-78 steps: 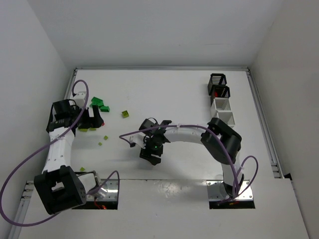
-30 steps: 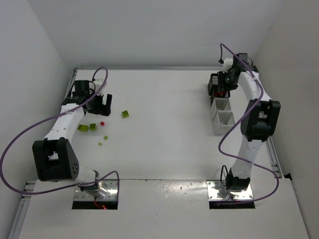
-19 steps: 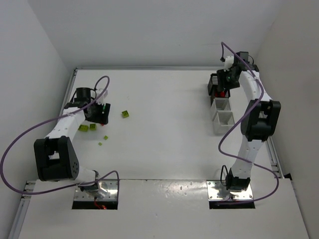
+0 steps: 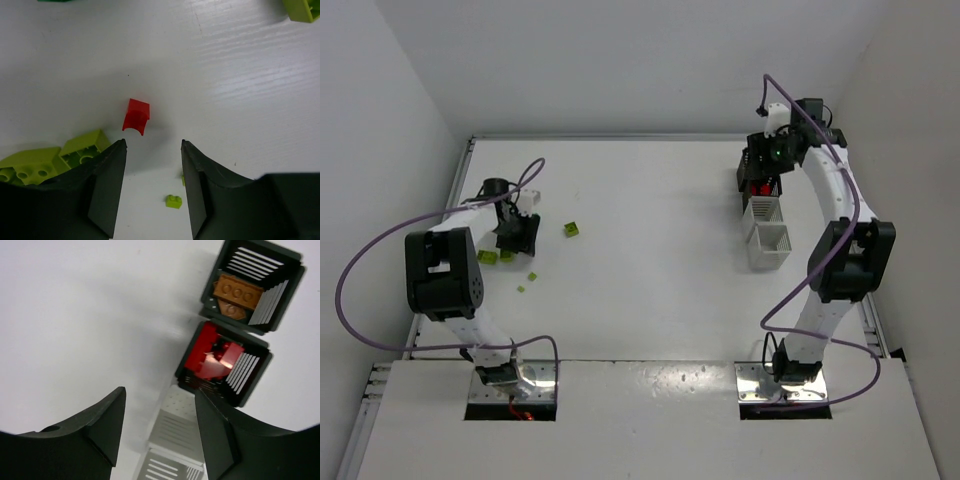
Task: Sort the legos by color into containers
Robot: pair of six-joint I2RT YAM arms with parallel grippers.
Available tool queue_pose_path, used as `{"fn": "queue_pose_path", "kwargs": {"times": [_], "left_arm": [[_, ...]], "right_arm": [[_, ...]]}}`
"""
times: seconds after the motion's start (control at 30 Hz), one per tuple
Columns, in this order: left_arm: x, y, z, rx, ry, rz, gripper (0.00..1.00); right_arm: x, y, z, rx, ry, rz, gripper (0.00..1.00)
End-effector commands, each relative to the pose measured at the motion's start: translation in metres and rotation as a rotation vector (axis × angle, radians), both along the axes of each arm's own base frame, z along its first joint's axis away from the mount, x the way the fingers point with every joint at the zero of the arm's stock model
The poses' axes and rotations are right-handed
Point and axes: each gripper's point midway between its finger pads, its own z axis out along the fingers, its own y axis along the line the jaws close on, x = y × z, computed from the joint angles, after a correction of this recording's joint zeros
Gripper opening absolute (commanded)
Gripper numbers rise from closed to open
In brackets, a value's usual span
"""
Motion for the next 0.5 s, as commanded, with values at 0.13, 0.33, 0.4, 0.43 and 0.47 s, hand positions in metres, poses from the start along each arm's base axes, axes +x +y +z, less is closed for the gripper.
{"fn": "queue_pose_path", "kwargs": {"times": [0.13,0.33,0.4,0.43,0.47], "left_arm": [[0.027,0.008,0.007,0.015,-0.057,-0.01,0.53],[0.027,0.011,-0.004,0.028,-0.027,-0.024,0.52],[0.029,0.012,-0.006,0.031,-0.024,-0.033,0.49],[0.029,0.012,-0.006,0.031,-0.024,-0.033,0.49],[0.028,0.012,-0.01,0.033,-0.014,-0.043,0.46]], "right_arm": [[-0.031,0.036,0.02,0.125,-0.008,0.139,0.58],[-0.035,0.037,0.016,0.129,0.007,0.15,0.58],[-0.036,0.044,0.019,0.158,0.001,0.182,0.58],[-0.039,0.046,0.019,0.171,0.006,0.199,0.58],[-0.04,0.051,0.021,0.193,0.004,0.216,0.58]]}}
